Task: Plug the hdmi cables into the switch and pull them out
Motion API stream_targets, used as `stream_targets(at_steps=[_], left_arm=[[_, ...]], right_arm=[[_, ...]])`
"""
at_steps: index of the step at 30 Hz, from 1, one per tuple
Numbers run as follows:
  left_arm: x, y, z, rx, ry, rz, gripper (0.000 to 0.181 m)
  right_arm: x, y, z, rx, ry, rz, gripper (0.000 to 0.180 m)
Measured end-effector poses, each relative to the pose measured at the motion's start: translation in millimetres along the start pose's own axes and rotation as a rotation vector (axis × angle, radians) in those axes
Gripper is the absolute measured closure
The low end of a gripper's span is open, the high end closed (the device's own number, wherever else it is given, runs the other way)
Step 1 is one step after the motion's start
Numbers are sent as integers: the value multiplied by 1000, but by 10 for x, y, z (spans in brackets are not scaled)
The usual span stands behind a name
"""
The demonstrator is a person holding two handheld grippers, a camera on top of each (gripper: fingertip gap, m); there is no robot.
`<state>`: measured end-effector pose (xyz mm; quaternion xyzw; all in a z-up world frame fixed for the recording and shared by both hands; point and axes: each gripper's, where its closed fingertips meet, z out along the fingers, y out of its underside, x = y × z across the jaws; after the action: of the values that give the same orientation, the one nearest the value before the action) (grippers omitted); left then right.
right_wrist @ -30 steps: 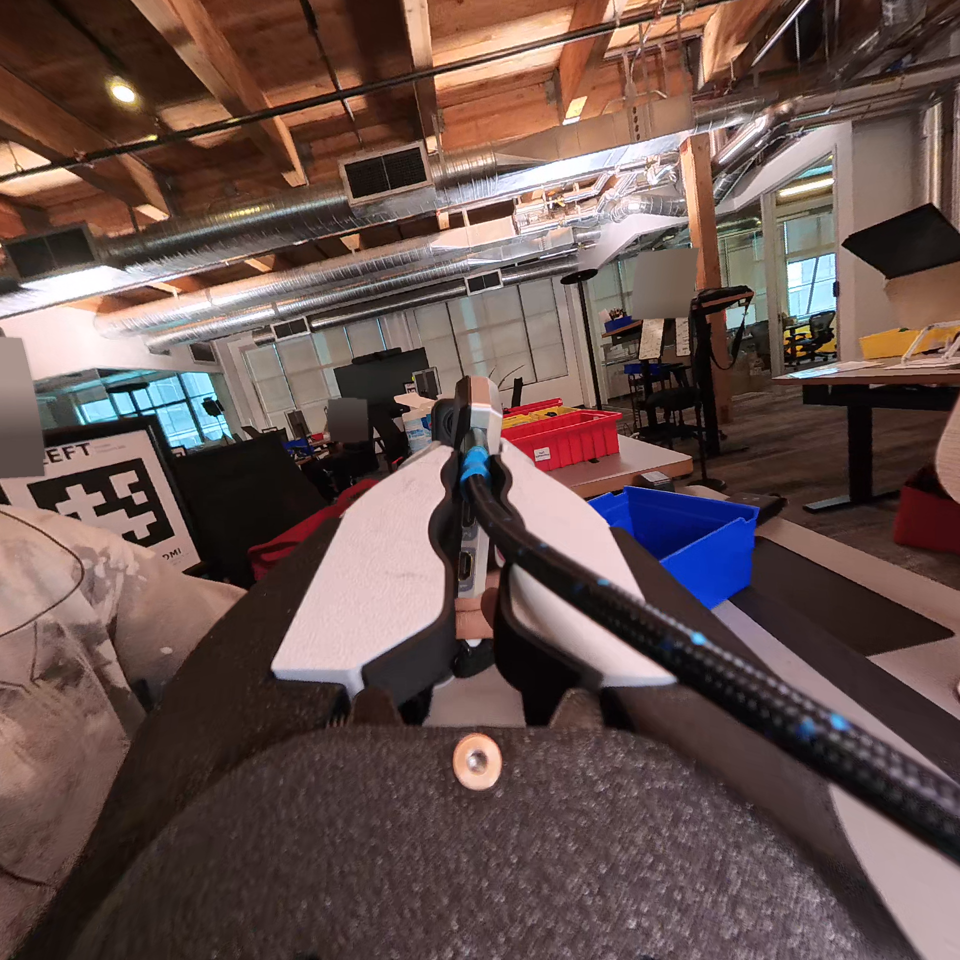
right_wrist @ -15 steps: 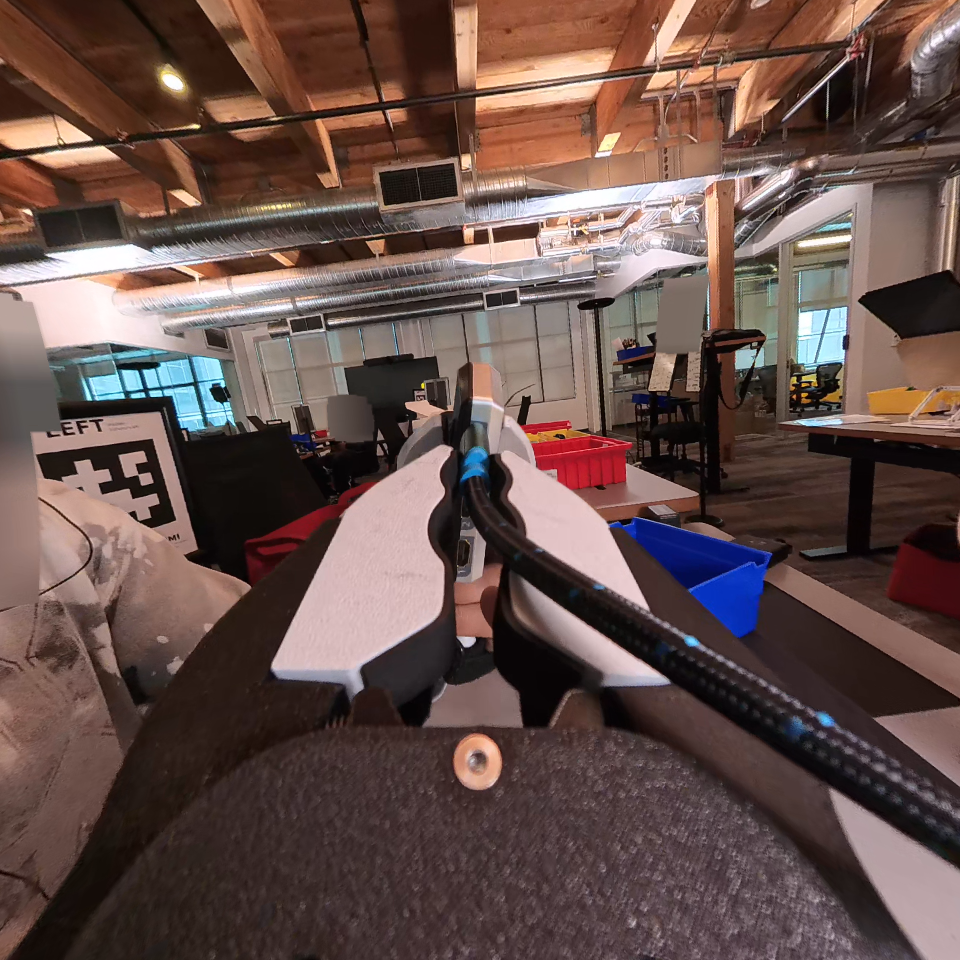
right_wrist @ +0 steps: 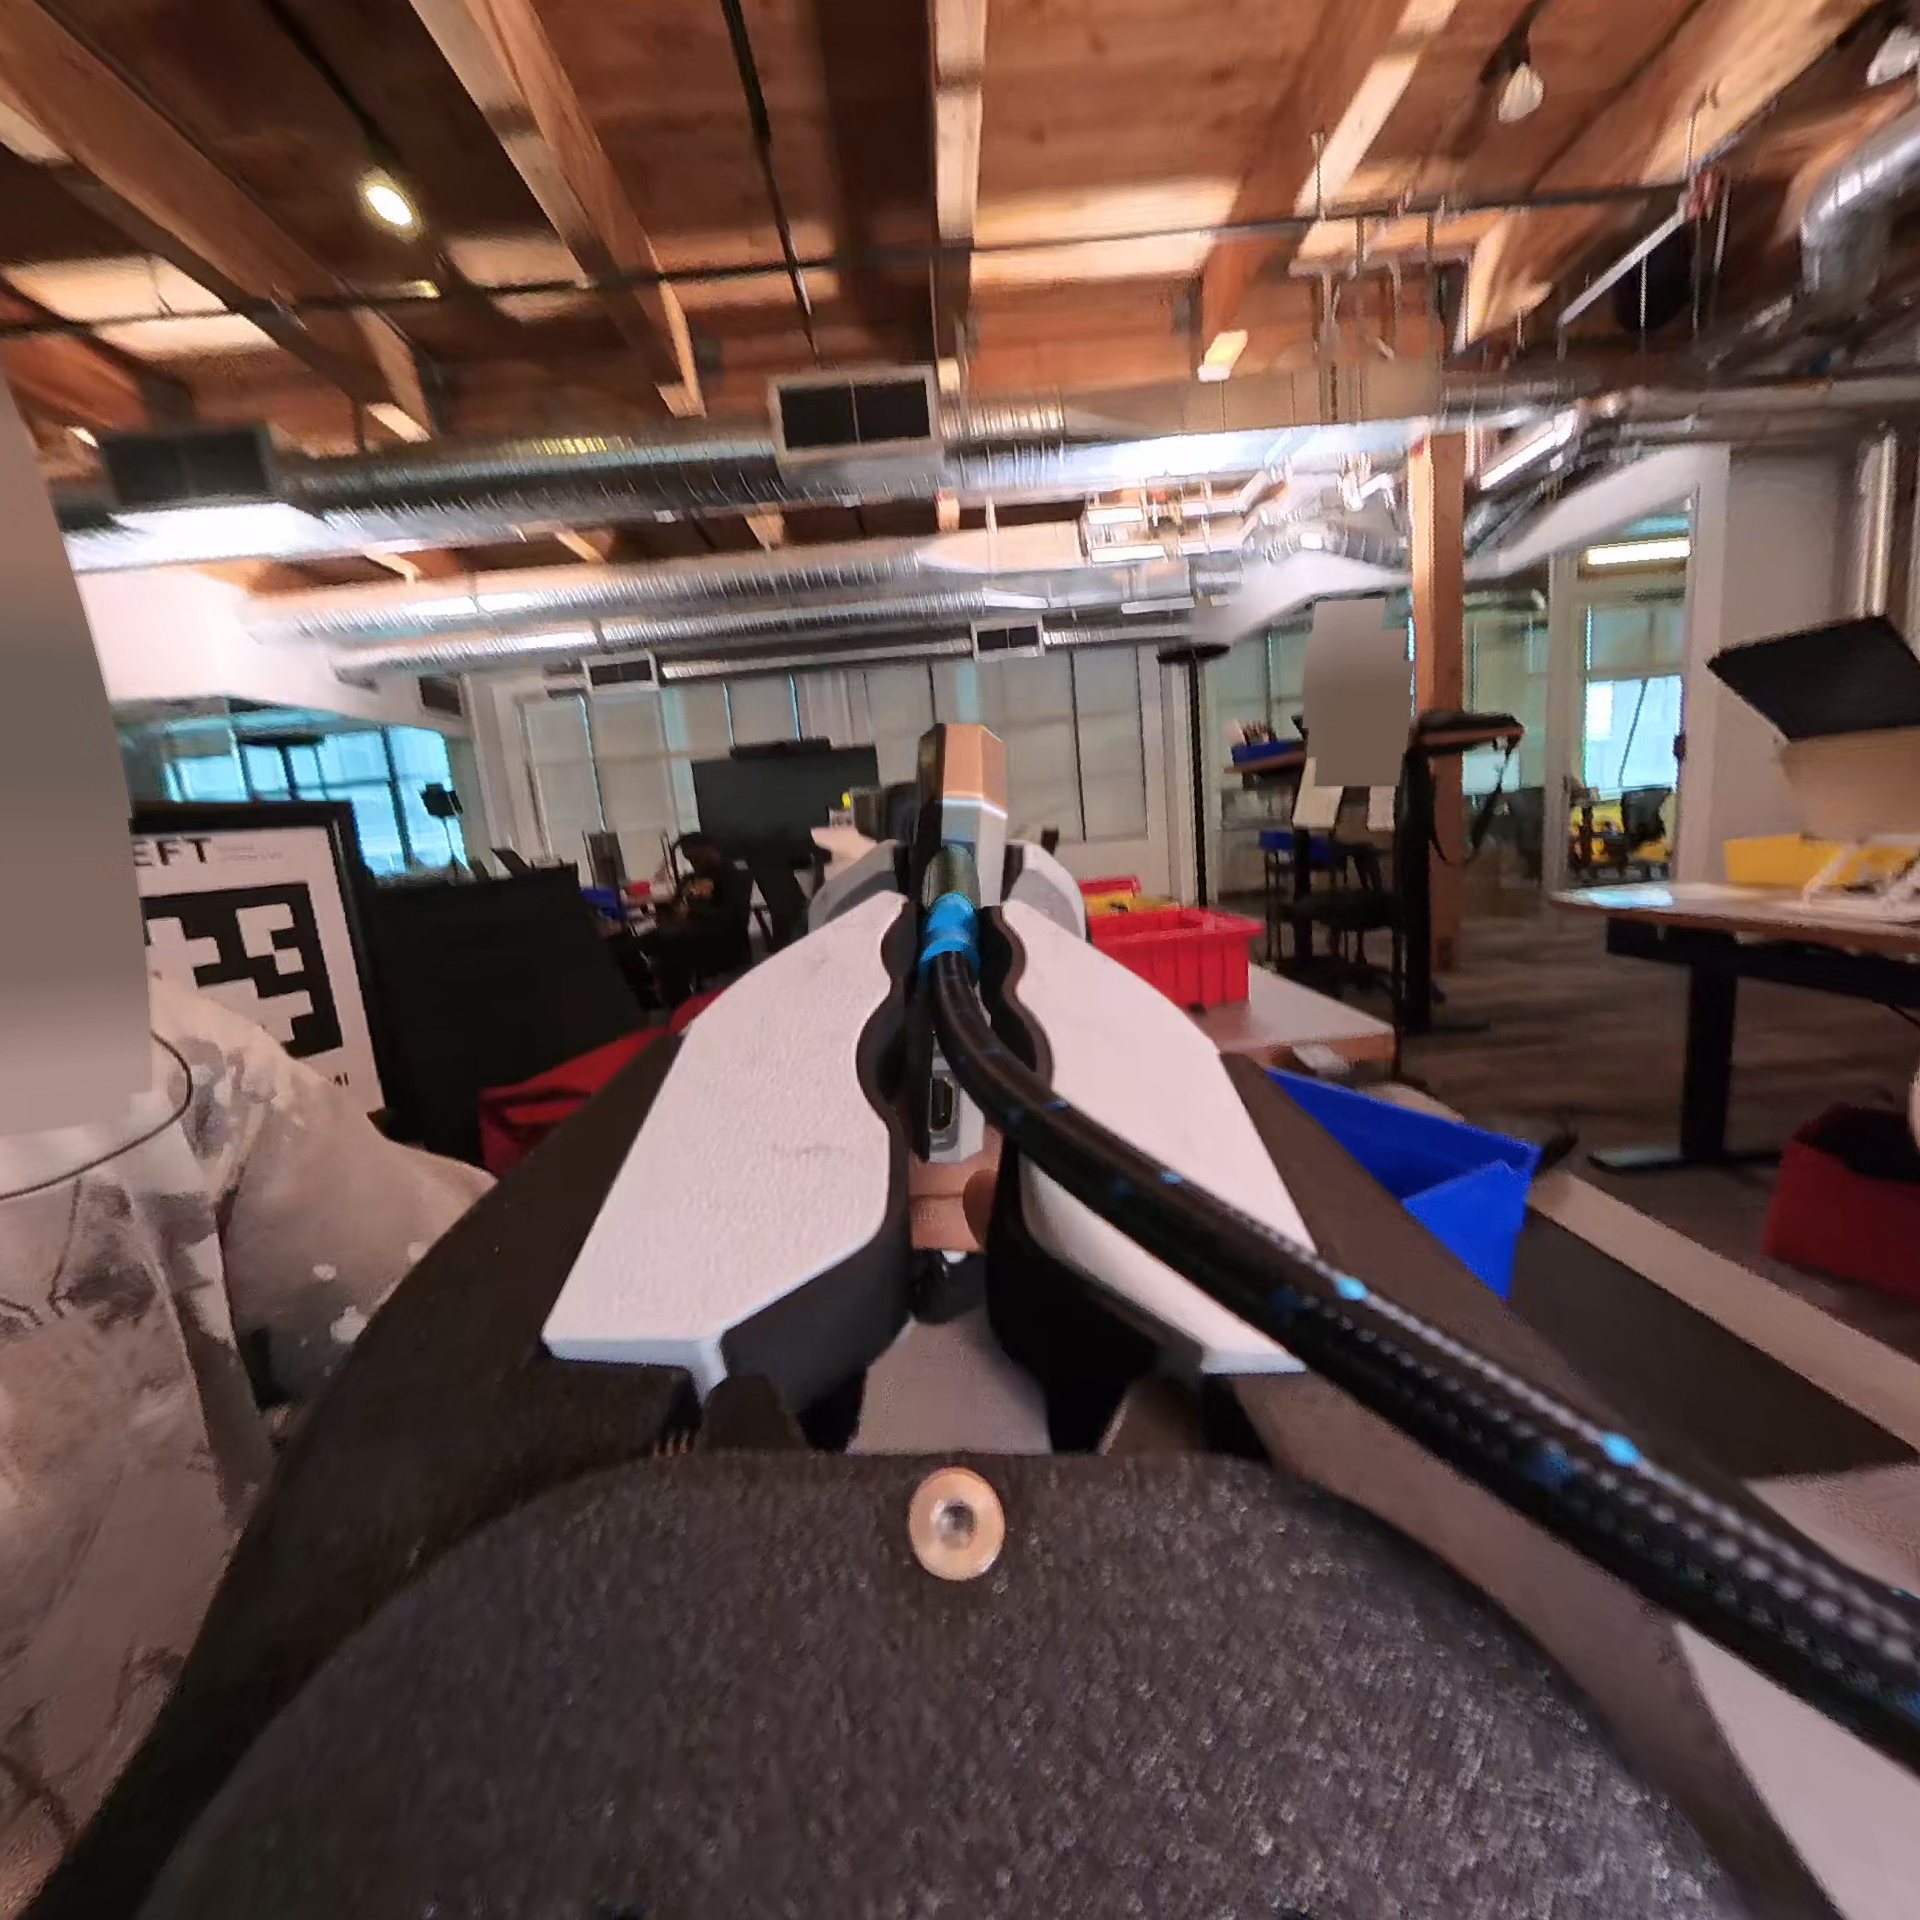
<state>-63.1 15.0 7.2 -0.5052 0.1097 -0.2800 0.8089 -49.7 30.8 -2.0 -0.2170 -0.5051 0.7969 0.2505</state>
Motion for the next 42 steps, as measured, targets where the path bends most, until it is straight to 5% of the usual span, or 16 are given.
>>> stream_targets(at_steps=[7, 15, 21, 24, 28, 31, 42], left_arm=[[-59, 326, 101, -176, -29, -93, 147], [-213, 237, 58, -9, -102, -217, 147], [-190, 46, -36, 97, -73, -169, 152], [-278, -527, -462, 300, -91, -146, 152], [-259, -668, -608, 202, -105, -34, 153], [-276, -535, -487, 145, -112, -52, 152], [-159, -574, -407, 67, -124, -23, 151]], right_arm=[[48, 53, -121, -211, 76, 21, 169], [167, 207, -85, -217, 86, 46, 169], [182, 155, -12, -46, 53, 75, 169], [343, -342, -466, 186, 79, 91, 169], [245, -250, -393, -32, 143, -72, 167], [318, -221, -417, -138, 204, -2, 168], [945, 130, -1494, -779, 702, 113, 169]])
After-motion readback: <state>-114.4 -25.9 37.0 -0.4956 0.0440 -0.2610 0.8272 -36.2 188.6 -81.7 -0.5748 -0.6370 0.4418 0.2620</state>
